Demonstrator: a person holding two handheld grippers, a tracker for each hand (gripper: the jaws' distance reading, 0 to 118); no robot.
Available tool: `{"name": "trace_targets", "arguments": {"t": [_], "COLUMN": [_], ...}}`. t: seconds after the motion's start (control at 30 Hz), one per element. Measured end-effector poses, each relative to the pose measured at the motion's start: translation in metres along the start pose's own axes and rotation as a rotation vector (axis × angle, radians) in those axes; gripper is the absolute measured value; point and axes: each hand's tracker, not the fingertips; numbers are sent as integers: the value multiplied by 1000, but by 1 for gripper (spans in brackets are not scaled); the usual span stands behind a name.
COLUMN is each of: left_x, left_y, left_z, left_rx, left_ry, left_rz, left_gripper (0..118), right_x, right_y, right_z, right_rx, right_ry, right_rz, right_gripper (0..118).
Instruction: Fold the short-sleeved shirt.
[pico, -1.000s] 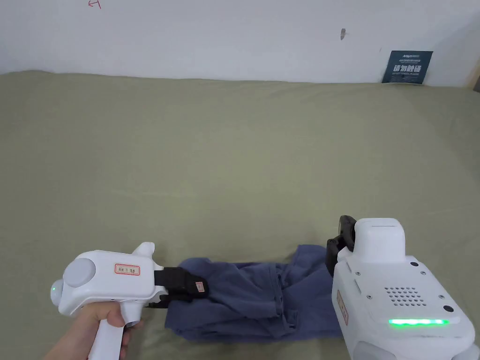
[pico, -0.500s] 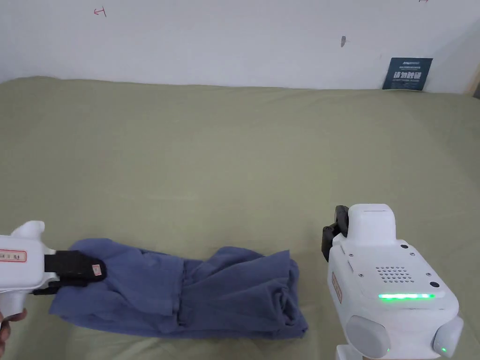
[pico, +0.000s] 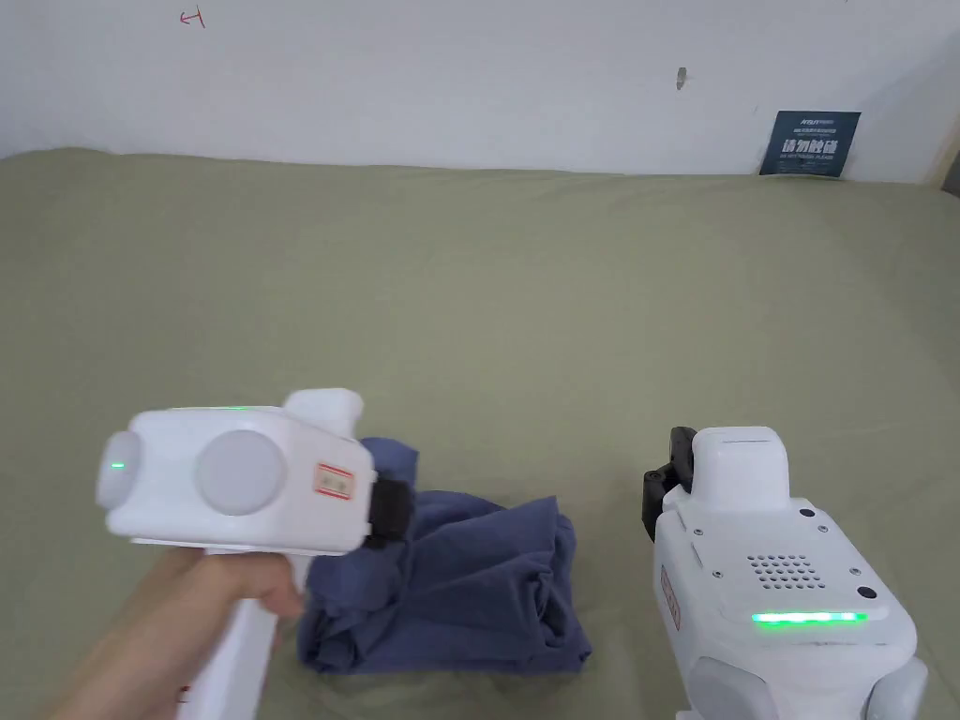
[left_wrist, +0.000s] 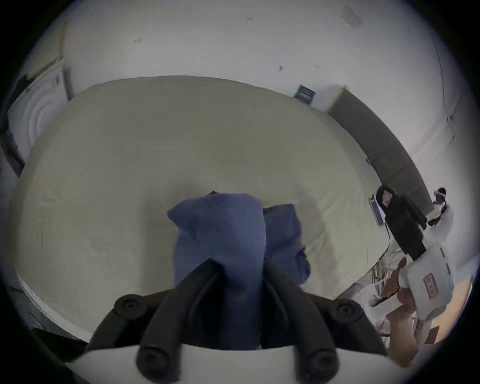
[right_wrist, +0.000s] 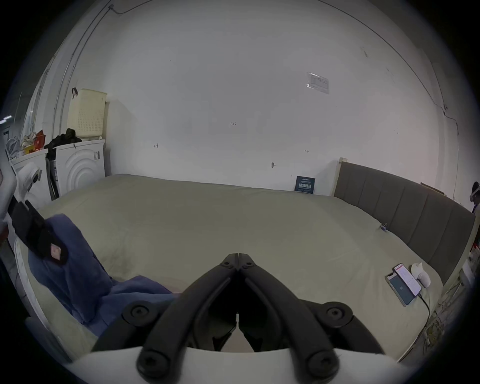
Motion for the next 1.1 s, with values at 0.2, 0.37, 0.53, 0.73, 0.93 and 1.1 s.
{"name": "trace_targets", "arguments": {"t": [0.2, 0.37, 0.53, 0.73, 0.93, 1.1], "left_x": [43, 33, -36, -49, -11, -14], "left_y": [-3, -4, -6, -6, -24, -34], "left_z": [-84, -84, -39, -55, -136, -162], "left_rx": [-51, 35, 95, 38, -139, -186], "left_ry": [-24, -171, -310, -479, -603, -603], "left_rz": [7, 156, 297, 319, 253, 302], "left_gripper": [88, 100, 0, 0, 0, 0], "right_x": [15, 26, 31, 30, 30, 28], "right_y": [-2, -9, -10, -9, -14, -20], "right_z": [3, 1, 1, 0, 0, 0], "right_rx": [-8, -31, -39, -46, -60, -73], "right_ry": [-27, -50, -53, -48, -51, -45], "right_rz": [-6, -12, -36, -44, -30, -13], "right_gripper": [0, 0, 0, 0, 0, 0]}}
